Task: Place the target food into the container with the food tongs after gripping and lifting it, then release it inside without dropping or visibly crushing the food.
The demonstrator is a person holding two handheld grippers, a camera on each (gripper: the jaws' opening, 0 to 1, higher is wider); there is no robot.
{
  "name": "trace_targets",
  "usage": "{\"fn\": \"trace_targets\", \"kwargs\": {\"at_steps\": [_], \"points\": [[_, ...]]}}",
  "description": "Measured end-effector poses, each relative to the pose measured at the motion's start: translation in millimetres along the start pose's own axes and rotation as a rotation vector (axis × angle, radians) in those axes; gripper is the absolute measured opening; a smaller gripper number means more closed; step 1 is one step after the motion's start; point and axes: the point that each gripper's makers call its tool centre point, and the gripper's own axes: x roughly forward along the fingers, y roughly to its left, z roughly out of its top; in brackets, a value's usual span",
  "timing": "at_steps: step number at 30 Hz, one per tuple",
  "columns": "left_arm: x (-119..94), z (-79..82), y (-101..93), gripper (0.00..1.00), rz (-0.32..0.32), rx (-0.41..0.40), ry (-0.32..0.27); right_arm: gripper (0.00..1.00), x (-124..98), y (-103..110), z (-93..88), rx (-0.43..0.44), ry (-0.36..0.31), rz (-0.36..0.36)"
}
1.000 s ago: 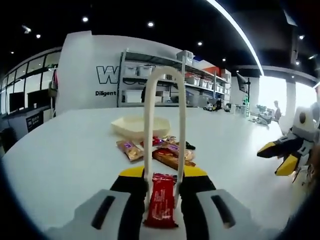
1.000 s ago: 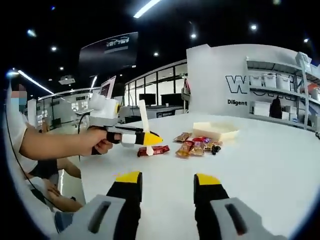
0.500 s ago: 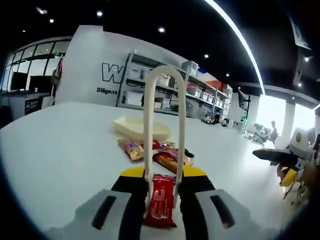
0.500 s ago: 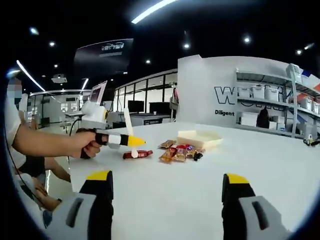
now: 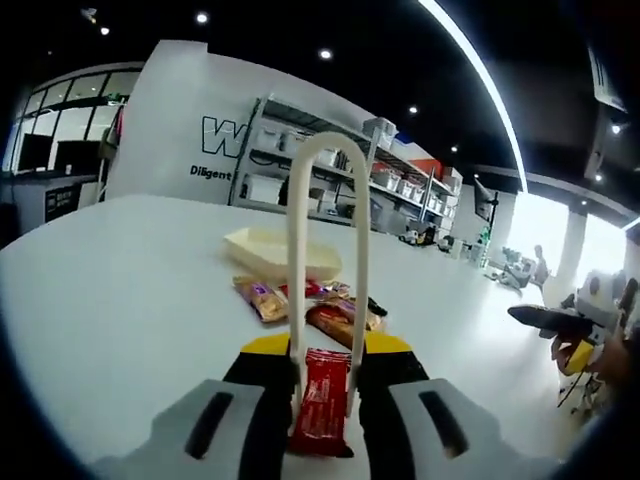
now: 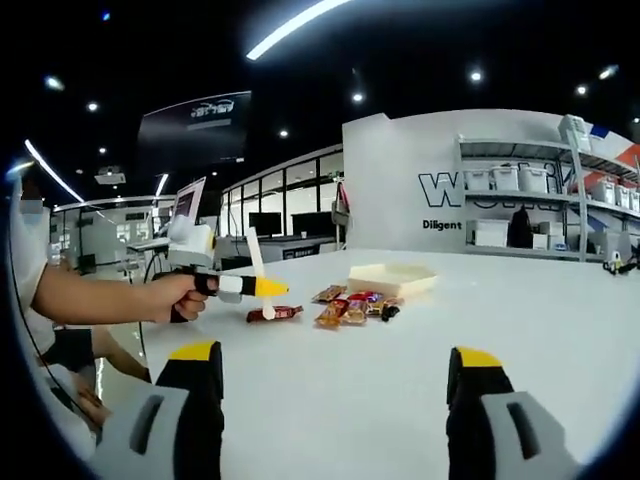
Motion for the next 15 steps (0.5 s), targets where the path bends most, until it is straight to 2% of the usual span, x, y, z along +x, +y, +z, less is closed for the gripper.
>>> {"fn": "trace_targets", "kwargs": {"at_steps": [9, 15], "points": [[8, 39.3, -9.6, 0.22, -0.021, 0.035, -0.047, 0.86, -5, -3, -1.3, 0.023, -0.023, -0.003], [26, 59.3, -10.3, 0.22, -0.054, 0.008, -0.064, 0.94, -8, -6, -5.0, 0.022, 0.000, -0.022]]}}
